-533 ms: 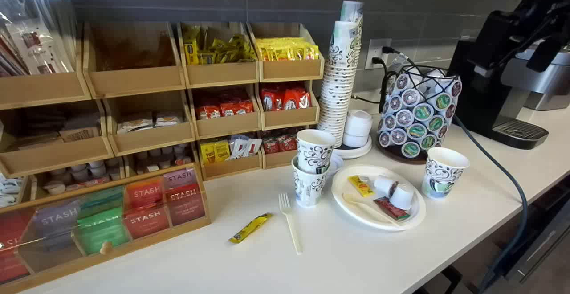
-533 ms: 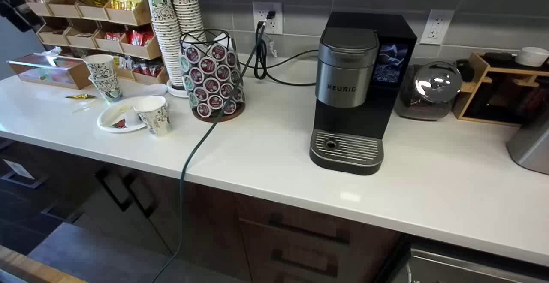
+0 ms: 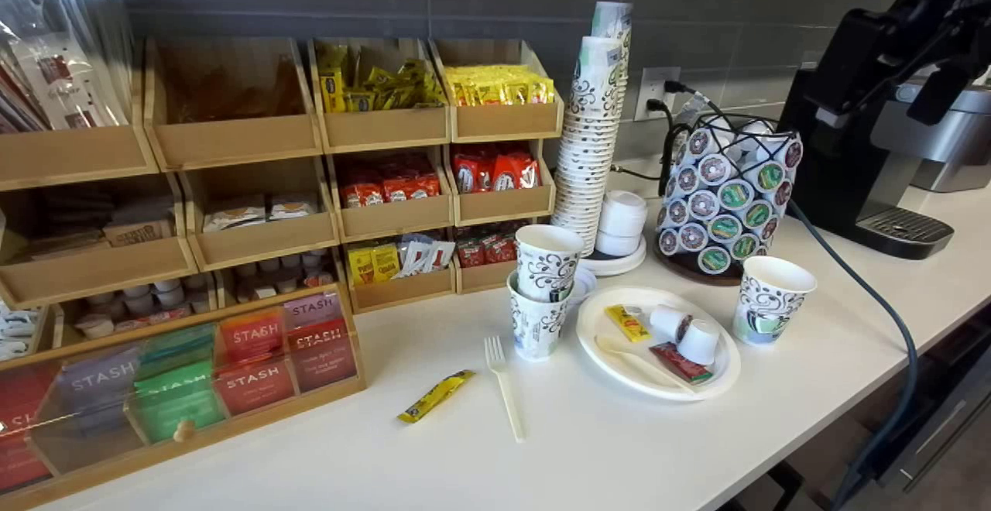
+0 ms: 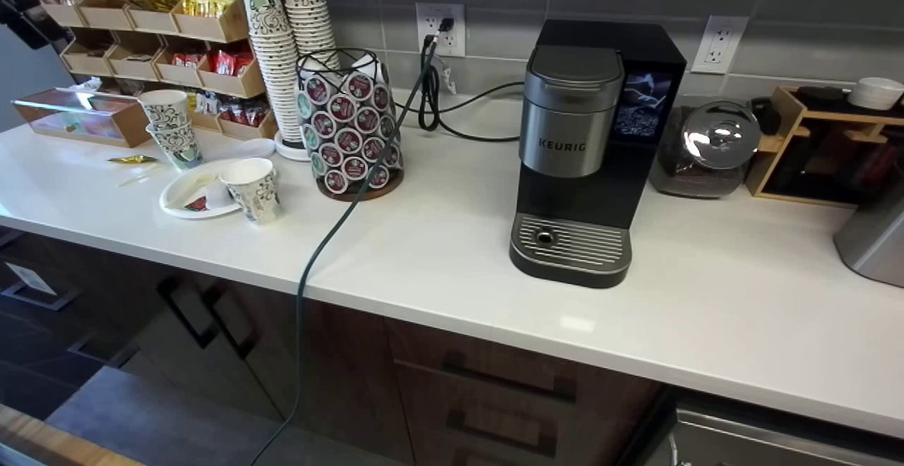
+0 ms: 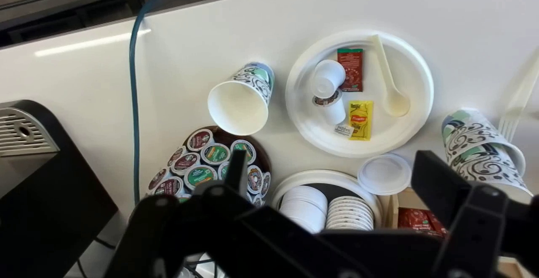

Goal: Move the yellow packet to the brown holder

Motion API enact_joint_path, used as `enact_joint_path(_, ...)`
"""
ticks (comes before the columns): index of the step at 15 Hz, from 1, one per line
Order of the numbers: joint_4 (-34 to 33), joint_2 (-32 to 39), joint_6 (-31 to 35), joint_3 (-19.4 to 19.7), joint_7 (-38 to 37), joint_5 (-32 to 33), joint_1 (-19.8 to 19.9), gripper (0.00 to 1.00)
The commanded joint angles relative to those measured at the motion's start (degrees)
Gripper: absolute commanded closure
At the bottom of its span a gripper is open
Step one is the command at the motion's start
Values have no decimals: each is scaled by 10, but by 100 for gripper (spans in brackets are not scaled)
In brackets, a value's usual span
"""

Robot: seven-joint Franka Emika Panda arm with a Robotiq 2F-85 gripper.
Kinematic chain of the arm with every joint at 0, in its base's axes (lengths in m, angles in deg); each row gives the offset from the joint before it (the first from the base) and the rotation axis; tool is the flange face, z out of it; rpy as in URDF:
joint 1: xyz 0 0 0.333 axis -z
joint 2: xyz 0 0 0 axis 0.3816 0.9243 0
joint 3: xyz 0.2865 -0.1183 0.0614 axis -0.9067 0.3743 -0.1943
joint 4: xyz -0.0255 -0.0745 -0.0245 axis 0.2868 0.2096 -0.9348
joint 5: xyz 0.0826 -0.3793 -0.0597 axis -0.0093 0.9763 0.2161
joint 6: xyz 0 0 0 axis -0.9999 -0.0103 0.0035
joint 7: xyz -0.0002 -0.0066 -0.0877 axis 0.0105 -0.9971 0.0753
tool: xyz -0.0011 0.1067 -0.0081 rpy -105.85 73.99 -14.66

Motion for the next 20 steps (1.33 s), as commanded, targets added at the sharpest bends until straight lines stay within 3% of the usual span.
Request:
enact_joint_path(1,-27,56,23,0,-62,-12,-19,0)
enact_joint_path(12,-104,220,32,17,-241,6,-55,0)
enact_joint_path(14,-112,252,43,20,-267,62,-61,0)
enact_joint_path(17,-144,316,1,36,-291,138,-75,0)
enact_joint_path(18,-109,262,28,48,-263,95,-83,0)
enact_joint_path(20,-115,280,29,59,-265,100,-91,0)
